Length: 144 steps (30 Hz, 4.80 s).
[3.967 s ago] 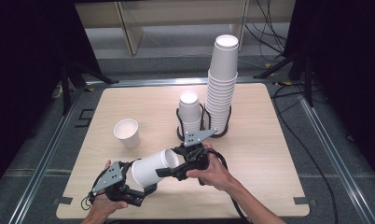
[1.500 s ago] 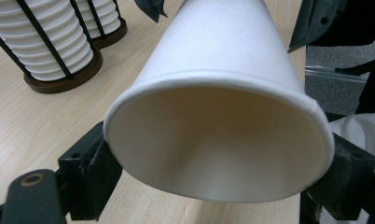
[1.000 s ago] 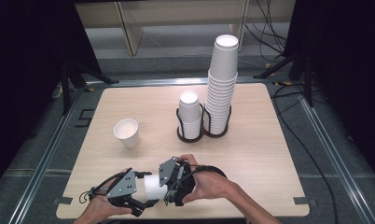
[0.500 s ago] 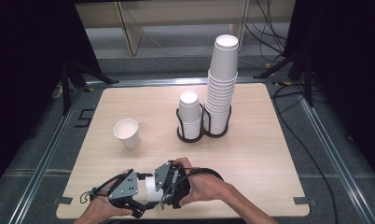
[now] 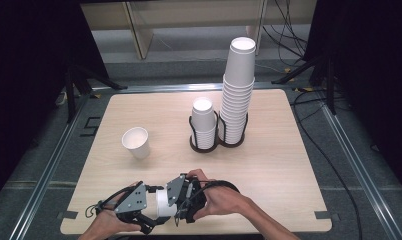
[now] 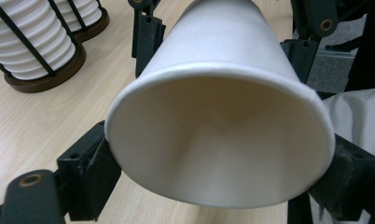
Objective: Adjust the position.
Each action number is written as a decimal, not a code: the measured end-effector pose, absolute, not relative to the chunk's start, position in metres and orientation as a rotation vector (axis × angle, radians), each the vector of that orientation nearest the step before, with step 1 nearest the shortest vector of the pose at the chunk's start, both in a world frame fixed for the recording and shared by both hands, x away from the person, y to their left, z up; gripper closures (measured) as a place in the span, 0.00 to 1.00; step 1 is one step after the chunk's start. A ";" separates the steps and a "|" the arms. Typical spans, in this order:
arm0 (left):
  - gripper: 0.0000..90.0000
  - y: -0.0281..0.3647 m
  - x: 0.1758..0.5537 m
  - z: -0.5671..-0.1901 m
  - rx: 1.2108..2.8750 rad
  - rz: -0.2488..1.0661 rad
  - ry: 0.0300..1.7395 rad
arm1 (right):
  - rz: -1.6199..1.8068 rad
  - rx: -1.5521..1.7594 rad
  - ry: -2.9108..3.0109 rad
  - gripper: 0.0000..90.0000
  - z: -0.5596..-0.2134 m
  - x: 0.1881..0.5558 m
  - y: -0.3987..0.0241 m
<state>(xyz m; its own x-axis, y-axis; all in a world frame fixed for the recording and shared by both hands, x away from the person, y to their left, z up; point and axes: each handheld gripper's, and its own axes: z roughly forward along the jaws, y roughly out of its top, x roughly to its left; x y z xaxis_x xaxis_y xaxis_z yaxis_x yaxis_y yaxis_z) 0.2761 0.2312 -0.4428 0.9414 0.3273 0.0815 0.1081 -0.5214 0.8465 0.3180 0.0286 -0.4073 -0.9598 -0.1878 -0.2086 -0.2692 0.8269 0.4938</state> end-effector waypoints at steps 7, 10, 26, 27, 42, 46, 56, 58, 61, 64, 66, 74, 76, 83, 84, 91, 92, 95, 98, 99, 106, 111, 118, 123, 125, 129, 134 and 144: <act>0.13 0.235 0.277 -0.441 2.036 0.283 0.322 | 0.864 -0.345 2.851 0.26 -0.406 0.319 0.023; 0.13 0.235 0.277 -0.441 1.964 0.266 0.334 | 0.912 -0.317 2.849 0.26 -0.404 0.321 0.020; 0.16 0.264 0.283 -0.428 1.752 0.241 0.442 | 1.159 -0.012 2.828 0.25 -0.415 0.338 -0.018; 0.16 0.265 0.283 -0.428 1.722 0.242 0.453 | 1.217 0.038 2.808 0.25 -0.415 0.342 -0.023; 0.16 0.261 0.290 -0.439 1.649 0.218 0.589 | 1.649 0.362 2.512 0.24 -0.420 0.362 -0.070; 0.16 0.259 0.290 -0.440 1.643 0.216 0.626 | 1.679 0.370 2.502 0.24 -0.422 0.361 -0.070; 0.16 0.252 0.290 -0.442 1.612 0.204 0.624 | 1.795 0.314 2.498 0.24 -0.423 0.353 -0.057; 0.16 0.252 0.290 -0.442 1.616 0.202 0.618 | 1.785 0.296 2.502 0.24 -0.423 0.351 -0.054; 0.16 0.250 0.289 -0.442 1.612 0.195 0.623 | 1.792 0.270 2.523 0.24 -0.424 0.348 -0.048; 0.16 0.248 0.290 -0.443 1.597 0.175 0.606 | 1.811 0.248 2.523 0.24 -0.425 0.345 -0.042; 0.16 0.246 0.290 -0.444 1.581 0.166 0.595 | 1.812 0.232 2.537 0.24 -0.426 0.344 -0.038; 0.15 0.246 0.287 -0.441 1.592 0.155 0.579 | 1.822 0.175 2.558 0.24 -0.429 0.340 -0.026; 0.15 0.243 0.288 -0.442 1.574 0.142 0.562 | 1.823 0.155 2.556 0.24 -0.430 0.340 -0.024; 0.09 0.243 0.286 -0.440 1.590 0.168 0.571 | 1.819 0.137 2.593 0.24 -0.433 0.336 -0.016; 0.08 0.243 0.285 -0.440 1.598 0.171 0.574 | 1.810 0.123 2.592 0.24 -0.433 0.336 -0.014; 0.07 0.241 0.285 -0.441 1.580 0.176 0.544 | 1.794 0.090 2.593 0.24 -0.436 0.334 -0.009; 0.07 0.241 0.285 -0.440 1.585 0.180 0.549 | 1.795 0.089 2.607 0.24 -0.436 0.334 -0.009; 0.07 0.241 0.283 -0.439 1.574 0.194 0.551 | 1.807 0.100 2.609 0.24 -0.436 0.333 -0.008; 0.08 0.240 0.282 -0.438 1.557 0.195 0.550 | 1.819 0.097 2.614 0.24 -0.437 0.333 -0.007; 0.09 0.242 0.281 -0.437 1.581 0.203 0.549 | 1.822 0.092 2.608 0.24 -0.437 0.333 -0.007; 0.14 0.242 0.281 -0.437 1.590 0.210 0.530 | 1.831 0.125 2.641 0.21 -0.441 0.334 -0.006; 0.15 0.246 0.281 -0.435 1.579 0.229 0.532 | 1.795 0.161 2.652 0.17 -0.442 0.339 -0.010; 0.16 0.253 0.284 -0.433 1.617 0.277 0.570 | 1.729 0.227 2.658 0.17 -0.441 0.342 -0.028; 0.16 0.260 0.287 -0.434 1.689 0.361 0.616 | 1.697 0.285 2.625 0.17 -0.438 0.347 -0.046; 0.16 0.265 0.288 -0.433 1.737 0.408 0.660 | 1.687 0.298 2.598 0.18 -0.436 0.349 -0.051; 0.16 0.273 0.292 -0.434 1.774 0.488 0.728 | 1.659 0.353 2.582 0.19 -0.435 0.352 -0.061; 0.16 0.284 0.298 -0.434 1.804 0.574 0.769 | 1.598 0.426 2.550 0.19 -0.434 0.356 -0.076; 0.16 0.300 0.306 -0.438 1.804 0.637 0.898 | 1.448 0.616 2.469 0.19 -0.438 0.360 -0.110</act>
<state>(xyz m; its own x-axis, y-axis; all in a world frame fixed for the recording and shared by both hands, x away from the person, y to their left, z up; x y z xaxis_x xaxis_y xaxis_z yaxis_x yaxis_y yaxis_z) 0.3058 0.2995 -0.4383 0.5886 0.8080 0.0265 0.2917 -0.2428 0.9252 0.3602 -0.1095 -0.4378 -0.8897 0.4558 0.0268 0.2460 0.4291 0.8691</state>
